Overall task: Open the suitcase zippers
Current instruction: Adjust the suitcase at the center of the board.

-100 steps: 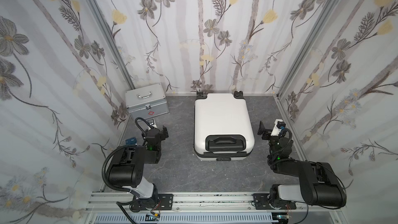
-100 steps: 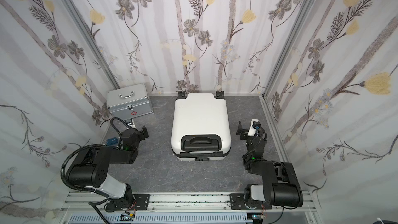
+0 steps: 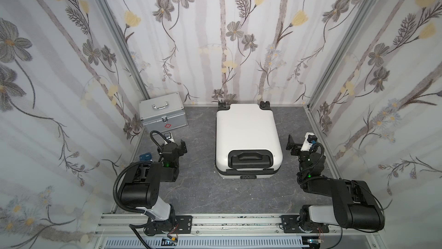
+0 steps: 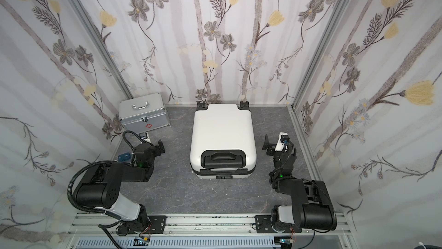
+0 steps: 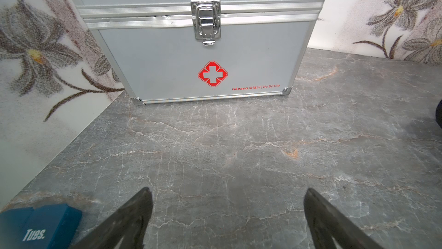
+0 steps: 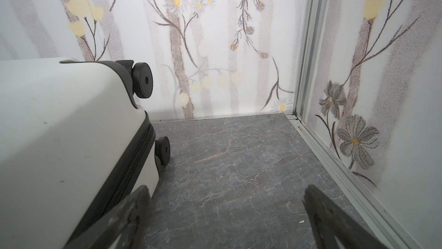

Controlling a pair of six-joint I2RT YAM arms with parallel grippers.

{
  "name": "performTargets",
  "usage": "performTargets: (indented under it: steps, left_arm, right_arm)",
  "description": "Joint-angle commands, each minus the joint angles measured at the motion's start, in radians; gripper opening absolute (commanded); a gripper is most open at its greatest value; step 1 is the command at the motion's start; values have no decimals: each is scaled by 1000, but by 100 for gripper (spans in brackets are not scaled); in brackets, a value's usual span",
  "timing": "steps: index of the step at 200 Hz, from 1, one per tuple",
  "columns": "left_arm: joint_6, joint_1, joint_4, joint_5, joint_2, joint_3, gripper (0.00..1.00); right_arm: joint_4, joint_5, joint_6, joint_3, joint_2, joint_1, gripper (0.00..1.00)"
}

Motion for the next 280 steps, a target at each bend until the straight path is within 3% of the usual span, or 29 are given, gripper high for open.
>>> performTargets:
  steps: [1, 83, 99, 114, 127, 140, 154, 187, 214, 234, 249, 280]
  left_arm:
    - [-13, 1, 27, 1, -1, 8, 100]
    - [-12, 1, 27, -1, -2, 5, 100]
    - [27, -16, 32, 41, -36, -7, 100]
    - [98, -89, -104, -20, -146, 23, 100]
    - [74, -139, -366, -54, -271, 100, 100]
    - [-38, -145, -543, 50, -390, 165, 95]
    - [-152, -158, -607, 189, -487, 191, 91]
    - [-322, -210, -796, 439, -597, 281, 90]
    - [-430, -264, -880, 624, -598, 313, 90]
    - [-483, -324, -887, 672, -578, 320, 90]
    - [-507, -372, -858, 698, -553, 321, 90]
    - [-410, -460, -886, 777, -516, 332, 90]
  right_arm:
    - [25, -1, -13, 1, -1, 0, 100]
    - [16, -11, -7, 6, 0, -9, 100]
    - [24, -2, 8, 1, -9, -13, 100]
    - [-19, -12, 1, -5, -80, -12, 100]
    - [-195, 4, 12, 24, -192, -12, 100]
    - [-507, 91, 116, 116, -324, -13, 100]
    - [-834, 82, 162, 248, -415, -13, 100]
    - [-1229, -183, 289, 408, -546, -11, 100]
    - [-1386, -415, 426, 447, -565, 55, 100]
    - [-1426, -423, 457, 448, -569, 157, 100]
    - [-1391, -450, 473, 447, -545, 169, 100]
    - [-1366, -512, 421, 567, -371, 163, 100]
